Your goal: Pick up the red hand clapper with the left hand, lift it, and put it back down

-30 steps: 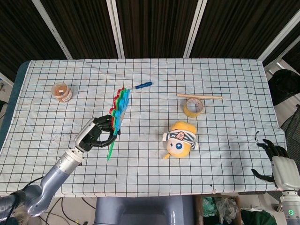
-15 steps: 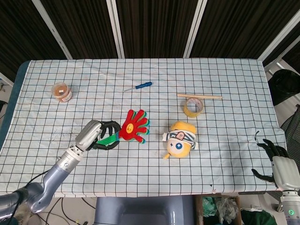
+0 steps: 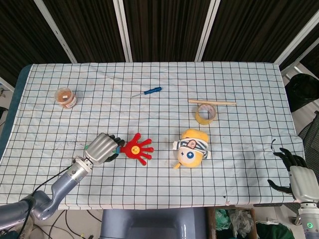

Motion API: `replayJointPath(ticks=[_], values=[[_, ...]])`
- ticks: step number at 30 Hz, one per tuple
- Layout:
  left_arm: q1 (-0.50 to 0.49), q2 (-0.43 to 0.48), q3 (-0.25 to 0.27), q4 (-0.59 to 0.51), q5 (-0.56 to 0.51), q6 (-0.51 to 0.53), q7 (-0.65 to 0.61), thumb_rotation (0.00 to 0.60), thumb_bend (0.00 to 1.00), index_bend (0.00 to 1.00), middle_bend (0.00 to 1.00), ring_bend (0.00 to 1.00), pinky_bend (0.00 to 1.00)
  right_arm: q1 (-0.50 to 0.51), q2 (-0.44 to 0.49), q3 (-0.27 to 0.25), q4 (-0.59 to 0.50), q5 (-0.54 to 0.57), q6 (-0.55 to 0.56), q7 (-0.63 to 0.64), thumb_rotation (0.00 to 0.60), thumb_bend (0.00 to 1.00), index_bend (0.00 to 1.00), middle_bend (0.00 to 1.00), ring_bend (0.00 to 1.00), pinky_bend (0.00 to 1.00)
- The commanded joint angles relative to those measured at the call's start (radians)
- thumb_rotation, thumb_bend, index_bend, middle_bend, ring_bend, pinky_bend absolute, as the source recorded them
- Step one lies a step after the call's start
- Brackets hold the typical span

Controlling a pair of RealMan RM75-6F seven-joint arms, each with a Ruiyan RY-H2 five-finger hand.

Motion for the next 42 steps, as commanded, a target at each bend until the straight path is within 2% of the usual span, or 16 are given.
replayJointPath(ticks=[1, 7, 14, 20, 25, 30, 34, 38, 42], values=[[-0.009, -0.007, 0.017, 0.024, -0.006, -0.034, -0.047, 0.6, 0.51, 0.76, 0.81, 0.68, 0.72, 0.0, 0.0, 0.0, 0.0, 0.0, 0.0, 0.001, 0.6, 0.12, 0.21, 0.11, 0.18, 0.15], [-0.014, -0.013, 0.023, 0.059, -0.043, -0.082, -0.105, 0.6, 0.51, 0.74, 0.8, 0.67, 0.71, 0.0, 0.0, 0.0, -0.001, 0.002, -0.002, 0.001, 0.6, 0.12, 0.21, 0.11, 0.18, 0.15], [-0.009, -0.035, 0.008, 0.078, -0.134, -0.144, -0.086, 0.6, 0.5, 0.68, 0.75, 0.62, 0.69, 0.001, 0.002, 0.0, -0.003, 0.005, -0.006, 0.0, 0.6, 0.12, 0.21, 0.11, 0.18, 0.15], [-0.014, -0.041, -0.007, 0.07, -0.2, -0.181, -0.009, 0.6, 0.43, 0.51, 0.61, 0.5, 0.62, 0.001, 0.003, 0.001, -0.004, 0.009, -0.007, 0.002, 0.6, 0.12, 0.21, 0.11, 0.18, 0.15], [-0.016, -0.037, -0.012, 0.055, -0.252, -0.206, 0.059, 0.6, 0.34, 0.34, 0.48, 0.39, 0.52, 0.002, 0.003, 0.001, -0.004, 0.01, -0.007, -0.002, 0.6, 0.12, 0.2, 0.11, 0.18, 0.15], [-0.017, -0.031, -0.017, 0.038, -0.297, -0.213, 0.137, 0.6, 0.24, 0.24, 0.38, 0.27, 0.4, 0.001, 0.004, 0.002, -0.005, 0.011, -0.007, -0.004, 0.6, 0.12, 0.2, 0.11, 0.18, 0.15], [-0.018, -0.019, -0.022, 0.004, -0.334, -0.207, 0.208, 0.6, 0.16, 0.16, 0.3, 0.19, 0.33, 0.001, 0.003, 0.002, -0.005, 0.012, -0.006, -0.008, 0.6, 0.12, 0.2, 0.11, 0.18, 0.15], [-0.011, 0.007, -0.028, -0.058, -0.375, -0.191, 0.261, 0.6, 0.12, 0.11, 0.25, 0.15, 0.31, 0.001, 0.003, 0.003, -0.006, 0.014, -0.006, -0.008, 0.6, 0.12, 0.21, 0.11, 0.18, 0.15], [0.003, 0.079, -0.045, -0.191, -0.444, -0.147, 0.336, 0.6, 0.11, 0.1, 0.23, 0.11, 0.25, 0.001, 0.004, 0.003, -0.005, 0.014, -0.006, -0.005, 0.6, 0.12, 0.21, 0.11, 0.18, 0.15]])
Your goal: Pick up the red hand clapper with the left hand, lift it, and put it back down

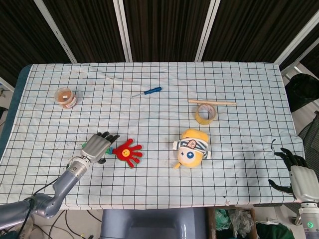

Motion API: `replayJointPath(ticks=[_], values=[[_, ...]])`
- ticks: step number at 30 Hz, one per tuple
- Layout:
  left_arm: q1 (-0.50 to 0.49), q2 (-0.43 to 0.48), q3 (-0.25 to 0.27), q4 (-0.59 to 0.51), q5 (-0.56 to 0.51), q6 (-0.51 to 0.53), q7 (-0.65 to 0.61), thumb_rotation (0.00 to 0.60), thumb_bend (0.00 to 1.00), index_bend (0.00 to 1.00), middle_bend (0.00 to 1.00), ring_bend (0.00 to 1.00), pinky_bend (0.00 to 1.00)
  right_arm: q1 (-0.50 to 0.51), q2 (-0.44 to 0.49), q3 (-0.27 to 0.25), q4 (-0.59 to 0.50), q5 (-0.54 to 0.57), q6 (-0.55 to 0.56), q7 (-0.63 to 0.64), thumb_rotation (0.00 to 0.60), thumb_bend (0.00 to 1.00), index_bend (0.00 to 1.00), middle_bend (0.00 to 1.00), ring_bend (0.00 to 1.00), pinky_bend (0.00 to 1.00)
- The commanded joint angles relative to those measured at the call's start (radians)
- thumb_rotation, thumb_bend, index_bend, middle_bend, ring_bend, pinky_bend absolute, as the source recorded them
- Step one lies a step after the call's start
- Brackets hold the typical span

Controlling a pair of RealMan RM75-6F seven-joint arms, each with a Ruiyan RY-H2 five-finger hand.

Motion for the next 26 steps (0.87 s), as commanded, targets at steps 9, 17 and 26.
replayJointPath(ticks=[9, 17, 26], values=[[0.122, 0.3, -0.018, -0.378, 0.053, 0.266, 0.012, 0.6, 0.12, 0.1, 0.21, 0.08, 0.19, 0.0, 0.001, -0.001, 0.002, -0.005, 0.002, -0.002, 0.6, 0.12, 0.21, 0.11, 0.18, 0.15], [0.325, 0.496, 0.102, -0.461, 0.257, 0.503, -0.191, 0.6, 0.12, 0.1, 0.16, 0.04, 0.03, -0.003, -0.001, 0.003, 0.011, -0.018, 0.023, -0.003, 0.6, 0.11, 0.21, 0.11, 0.18, 0.13], [0.459, 0.538, 0.186, -0.321, 0.352, 0.617, -0.403, 0.6, 0.12, 0.1, 0.16, 0.04, 0.03, -0.009, -0.006, 0.004, 0.011, -0.033, 0.044, 0.003, 0.6, 0.11, 0.21, 0.11, 0.17, 0.12]])
